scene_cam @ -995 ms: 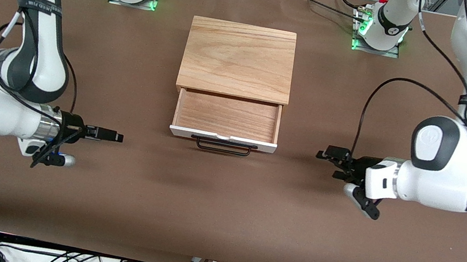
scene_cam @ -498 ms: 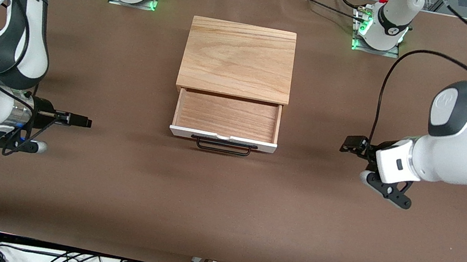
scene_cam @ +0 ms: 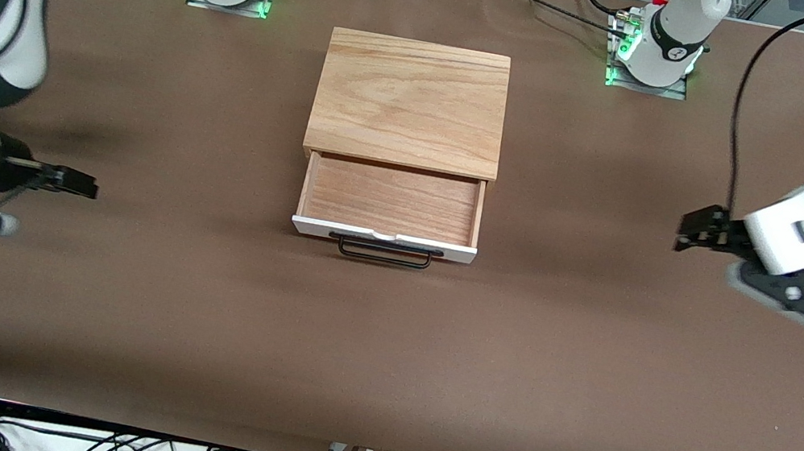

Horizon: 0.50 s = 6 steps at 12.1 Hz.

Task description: Pull top drawer with both arms simultaneously

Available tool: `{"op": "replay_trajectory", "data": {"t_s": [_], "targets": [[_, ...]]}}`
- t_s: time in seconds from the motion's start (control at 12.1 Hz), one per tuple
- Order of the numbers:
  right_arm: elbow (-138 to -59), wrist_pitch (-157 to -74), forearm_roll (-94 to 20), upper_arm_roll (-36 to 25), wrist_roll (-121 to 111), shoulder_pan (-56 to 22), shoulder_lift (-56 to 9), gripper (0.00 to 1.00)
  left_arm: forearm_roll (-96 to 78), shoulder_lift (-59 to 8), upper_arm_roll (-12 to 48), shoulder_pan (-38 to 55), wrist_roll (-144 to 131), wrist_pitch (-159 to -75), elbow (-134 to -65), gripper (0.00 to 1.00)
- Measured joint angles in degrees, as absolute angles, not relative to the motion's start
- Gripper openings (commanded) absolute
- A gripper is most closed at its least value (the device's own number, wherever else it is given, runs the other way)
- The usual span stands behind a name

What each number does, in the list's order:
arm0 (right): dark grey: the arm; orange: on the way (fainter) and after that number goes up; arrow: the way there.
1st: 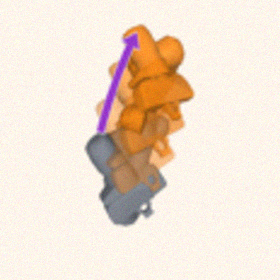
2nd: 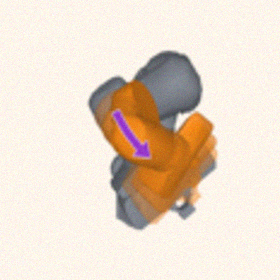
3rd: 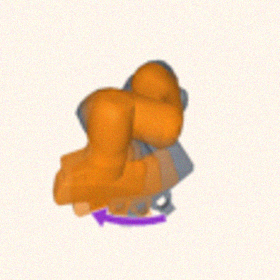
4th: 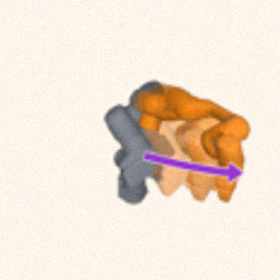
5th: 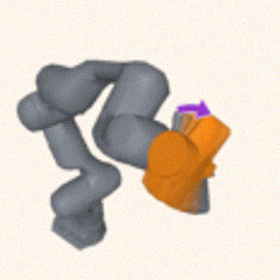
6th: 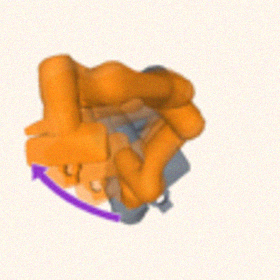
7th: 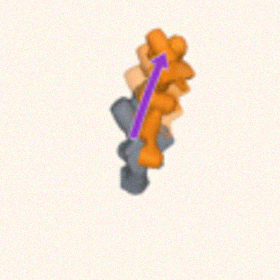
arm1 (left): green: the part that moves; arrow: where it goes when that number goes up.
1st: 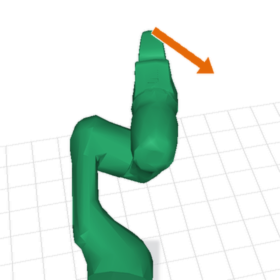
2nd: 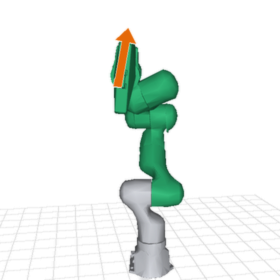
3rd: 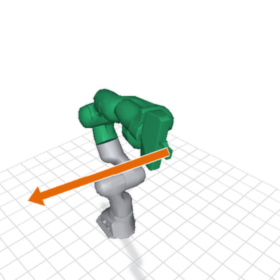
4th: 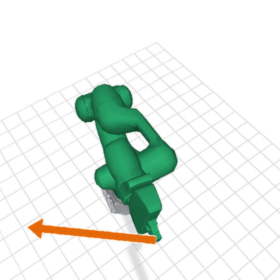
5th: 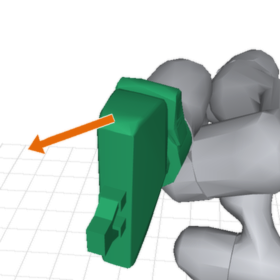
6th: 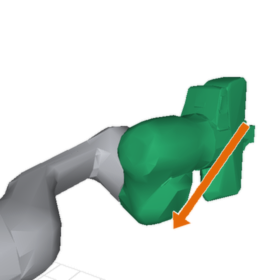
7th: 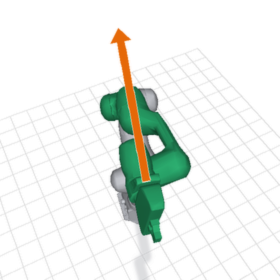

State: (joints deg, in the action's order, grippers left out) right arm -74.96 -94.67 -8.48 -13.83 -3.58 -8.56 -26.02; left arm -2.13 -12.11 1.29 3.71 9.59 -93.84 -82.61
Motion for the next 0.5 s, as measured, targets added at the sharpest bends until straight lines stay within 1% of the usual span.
{"op": "replay_trajectory", "data": {"t_s": [0.08,0.25,0.5], "targets": [[-75.04,-94.67,-7.27,-13.85,-3.62,-6.86,-24.77,1.0,-0.22,-9.53,1.28,2.91,9.38,-93.72,-85.1,1.0],[-75.46,-94.79,-1.38,-13.57,-3.7,-4.6,-21.83,1.0,0.68,-4.83,1.4,2.81,7.13,-93.69,-90.48,1.0],[-78.32,-94.79,1.85,-10.21,-3.53,-2.86,-15.69,1.0,-0.6,-0.31,1.7,3.14,4.45,-94.54,-96.16,1.0]]}}
